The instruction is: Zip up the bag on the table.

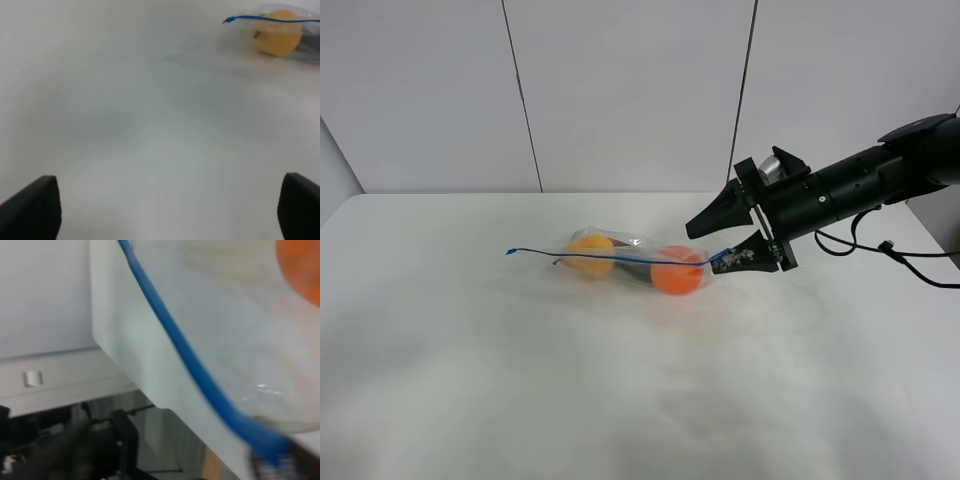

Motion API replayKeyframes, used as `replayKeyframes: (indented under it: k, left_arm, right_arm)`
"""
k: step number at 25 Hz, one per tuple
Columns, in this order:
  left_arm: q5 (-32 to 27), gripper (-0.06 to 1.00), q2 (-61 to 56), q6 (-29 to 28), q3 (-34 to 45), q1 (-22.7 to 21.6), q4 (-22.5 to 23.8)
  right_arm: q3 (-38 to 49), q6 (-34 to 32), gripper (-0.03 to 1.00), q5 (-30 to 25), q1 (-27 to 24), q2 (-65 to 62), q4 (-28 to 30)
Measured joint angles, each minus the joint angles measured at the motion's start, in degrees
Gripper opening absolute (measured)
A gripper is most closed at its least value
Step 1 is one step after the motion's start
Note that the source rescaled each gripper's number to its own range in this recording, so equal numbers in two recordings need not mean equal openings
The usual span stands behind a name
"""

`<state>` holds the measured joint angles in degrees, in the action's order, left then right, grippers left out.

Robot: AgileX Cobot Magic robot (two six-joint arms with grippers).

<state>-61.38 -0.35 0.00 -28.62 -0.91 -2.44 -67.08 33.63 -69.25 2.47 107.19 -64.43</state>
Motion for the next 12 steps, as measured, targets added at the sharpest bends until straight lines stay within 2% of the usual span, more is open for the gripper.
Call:
replayKeyframes:
  k: [2, 4, 9, 12]
  left_arm:
    - [0.00, 1.00, 0.00, 0.00, 0.00, 0.00, 0.00]
    - [0.00, 1.00, 0.00, 0.00, 0.00, 0.00, 0.00]
    - [0.00, 1.00, 0.00, 0.00, 0.00, 0.00, 0.00]
    - [0.00, 1.00, 0.00, 0.00, 0.00, 0.00, 0.00]
  right_arm:
    - [-2.27, -2.05, 0.93, 0.00, 0.00, 0.00, 4.05]
    - [-6.70, -6.15, 0.97, -0.03, 0.00, 0.00, 11.33]
    - [-18.52, -19.90, 0.99, 0.10, 0.00, 0.00, 36.01]
    - [-22.88, -25.30, 0.99, 0.04, 0.00, 0.00, 50.36]
